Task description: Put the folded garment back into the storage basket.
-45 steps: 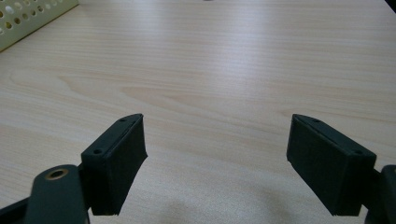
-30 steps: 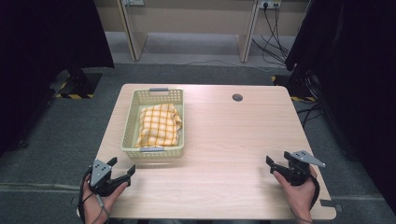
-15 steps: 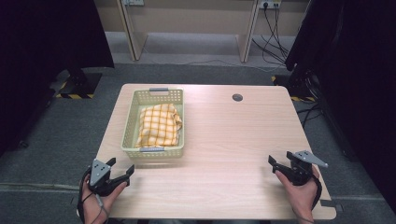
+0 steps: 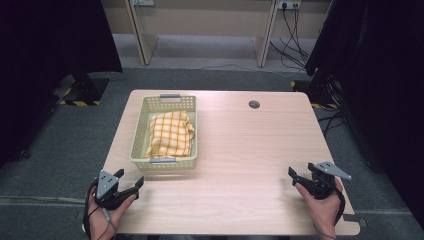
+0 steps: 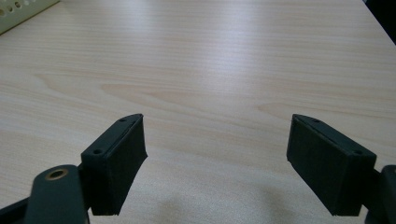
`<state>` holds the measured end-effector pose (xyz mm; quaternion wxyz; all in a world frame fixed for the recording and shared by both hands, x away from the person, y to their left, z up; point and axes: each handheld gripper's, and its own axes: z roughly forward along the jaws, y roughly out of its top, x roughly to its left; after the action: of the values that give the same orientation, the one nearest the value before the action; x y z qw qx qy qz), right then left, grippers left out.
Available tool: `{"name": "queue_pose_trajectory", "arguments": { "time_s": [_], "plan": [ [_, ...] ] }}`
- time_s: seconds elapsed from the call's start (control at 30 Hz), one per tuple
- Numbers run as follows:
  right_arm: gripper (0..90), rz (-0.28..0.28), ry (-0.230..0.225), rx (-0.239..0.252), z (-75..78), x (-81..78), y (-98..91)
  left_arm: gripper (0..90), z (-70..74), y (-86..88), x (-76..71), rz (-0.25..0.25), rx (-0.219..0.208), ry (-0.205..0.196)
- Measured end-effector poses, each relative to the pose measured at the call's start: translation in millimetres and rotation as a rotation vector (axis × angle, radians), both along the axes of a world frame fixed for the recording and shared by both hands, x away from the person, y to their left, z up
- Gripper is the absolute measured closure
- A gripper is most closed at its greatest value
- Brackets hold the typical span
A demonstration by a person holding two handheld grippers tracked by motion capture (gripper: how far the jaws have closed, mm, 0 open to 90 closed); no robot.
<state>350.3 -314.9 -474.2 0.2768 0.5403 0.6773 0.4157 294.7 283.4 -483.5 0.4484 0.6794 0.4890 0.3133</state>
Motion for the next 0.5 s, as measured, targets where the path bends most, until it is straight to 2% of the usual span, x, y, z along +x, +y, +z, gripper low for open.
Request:
{"name": "queue_pose_trajectory", "arguments": {
  "time_s": [0.37, 0.5],
  "plan": [
    [20.3, -0.013, -0.002, 0.000, -0.1, -1.1, 0.4, 22.5, 0.0, -0.4, -0.7, 0.008, 0.001, -0.003],
    [19.8, -0.023, -0.005, 0.014, -0.1, -1.5, -1.1, 22.4, 0.0, -1.2, -1.3, 0.012, 0.008, -0.006]
  ]
}}
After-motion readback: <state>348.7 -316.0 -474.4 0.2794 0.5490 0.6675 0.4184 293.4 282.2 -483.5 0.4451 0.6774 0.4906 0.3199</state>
